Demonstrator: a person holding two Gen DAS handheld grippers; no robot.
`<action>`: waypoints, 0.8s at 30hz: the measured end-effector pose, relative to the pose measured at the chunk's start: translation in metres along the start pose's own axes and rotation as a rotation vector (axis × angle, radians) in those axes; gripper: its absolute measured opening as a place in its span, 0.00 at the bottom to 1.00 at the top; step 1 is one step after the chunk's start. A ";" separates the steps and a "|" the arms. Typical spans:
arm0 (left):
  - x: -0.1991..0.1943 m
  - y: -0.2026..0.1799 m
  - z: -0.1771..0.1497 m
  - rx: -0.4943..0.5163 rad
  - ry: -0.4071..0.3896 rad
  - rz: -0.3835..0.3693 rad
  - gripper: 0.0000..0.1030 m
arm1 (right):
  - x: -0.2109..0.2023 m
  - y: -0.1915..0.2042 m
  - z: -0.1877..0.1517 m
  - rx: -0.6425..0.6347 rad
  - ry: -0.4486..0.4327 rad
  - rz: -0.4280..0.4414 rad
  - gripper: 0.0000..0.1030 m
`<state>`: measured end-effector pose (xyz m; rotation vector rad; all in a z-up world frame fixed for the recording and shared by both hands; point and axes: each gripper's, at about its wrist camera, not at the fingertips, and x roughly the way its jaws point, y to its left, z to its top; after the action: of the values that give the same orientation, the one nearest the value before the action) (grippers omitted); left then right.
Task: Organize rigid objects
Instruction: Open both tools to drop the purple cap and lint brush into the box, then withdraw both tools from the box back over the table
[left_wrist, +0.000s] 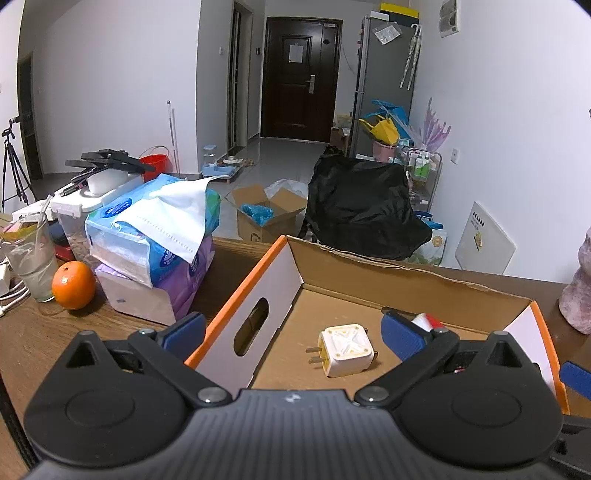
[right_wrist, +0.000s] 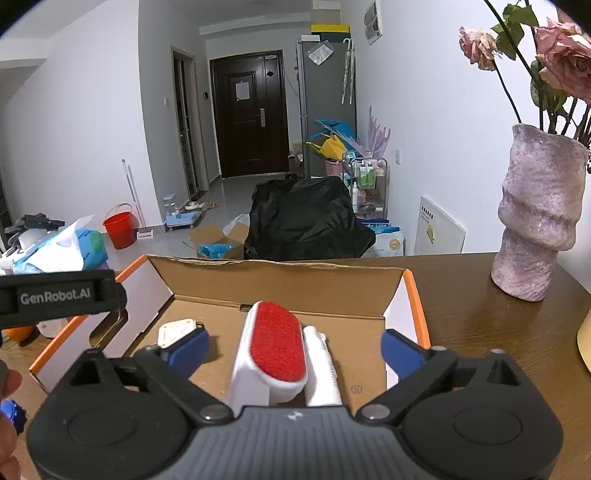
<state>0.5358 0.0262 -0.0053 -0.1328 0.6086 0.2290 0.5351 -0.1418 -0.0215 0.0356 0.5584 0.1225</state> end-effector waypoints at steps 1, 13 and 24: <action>0.000 0.000 0.000 0.002 0.001 0.002 1.00 | 0.000 0.001 0.000 -0.004 -0.001 0.000 1.00; -0.010 -0.003 -0.002 0.005 -0.006 0.005 1.00 | -0.006 -0.003 -0.005 -0.017 -0.002 -0.007 1.00; -0.032 0.005 -0.008 0.009 -0.042 0.011 1.00 | -0.028 -0.008 -0.009 -0.026 -0.048 -0.004 1.00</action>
<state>0.5046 0.0242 0.0071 -0.1154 0.5691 0.2387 0.5076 -0.1537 -0.0150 0.0121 0.5087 0.1249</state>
